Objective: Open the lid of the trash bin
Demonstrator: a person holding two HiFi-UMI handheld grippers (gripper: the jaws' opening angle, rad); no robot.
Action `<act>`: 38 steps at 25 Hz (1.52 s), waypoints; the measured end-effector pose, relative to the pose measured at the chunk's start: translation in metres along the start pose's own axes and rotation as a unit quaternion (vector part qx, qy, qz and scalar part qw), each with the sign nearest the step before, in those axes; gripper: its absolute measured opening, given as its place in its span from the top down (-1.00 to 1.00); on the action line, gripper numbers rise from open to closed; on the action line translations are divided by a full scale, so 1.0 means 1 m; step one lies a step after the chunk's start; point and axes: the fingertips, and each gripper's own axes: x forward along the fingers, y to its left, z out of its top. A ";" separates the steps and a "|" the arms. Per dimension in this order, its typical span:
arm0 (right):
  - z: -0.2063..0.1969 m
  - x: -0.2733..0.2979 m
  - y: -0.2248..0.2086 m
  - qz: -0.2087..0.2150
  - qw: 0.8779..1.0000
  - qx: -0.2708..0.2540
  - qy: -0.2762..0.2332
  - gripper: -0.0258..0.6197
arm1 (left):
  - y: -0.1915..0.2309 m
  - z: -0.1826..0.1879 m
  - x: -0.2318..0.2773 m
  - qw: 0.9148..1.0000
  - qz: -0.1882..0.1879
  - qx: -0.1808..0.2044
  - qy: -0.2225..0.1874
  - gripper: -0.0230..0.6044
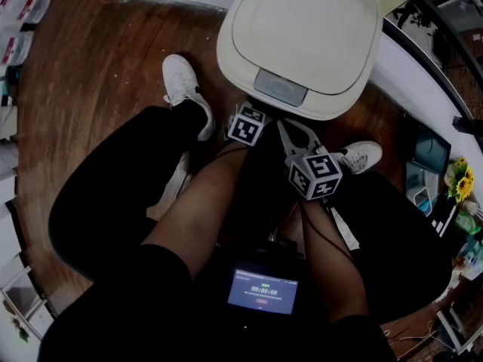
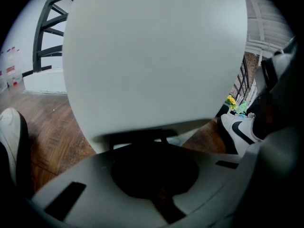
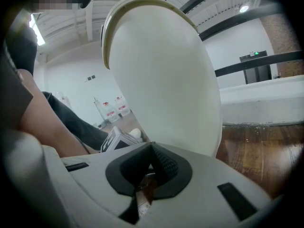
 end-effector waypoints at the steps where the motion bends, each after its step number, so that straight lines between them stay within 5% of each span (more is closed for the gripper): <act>1: 0.001 0.000 0.000 -0.001 1.000 0.001 0.000 0.87 | 0.000 0.000 0.000 1.000 0.000 0.000 0.002 0.82; 38: -0.006 -0.003 -0.007 -0.020 1.000 0.015 0.002 0.87 | 0.005 -0.005 0.006 0.998 0.015 0.026 0.046 0.82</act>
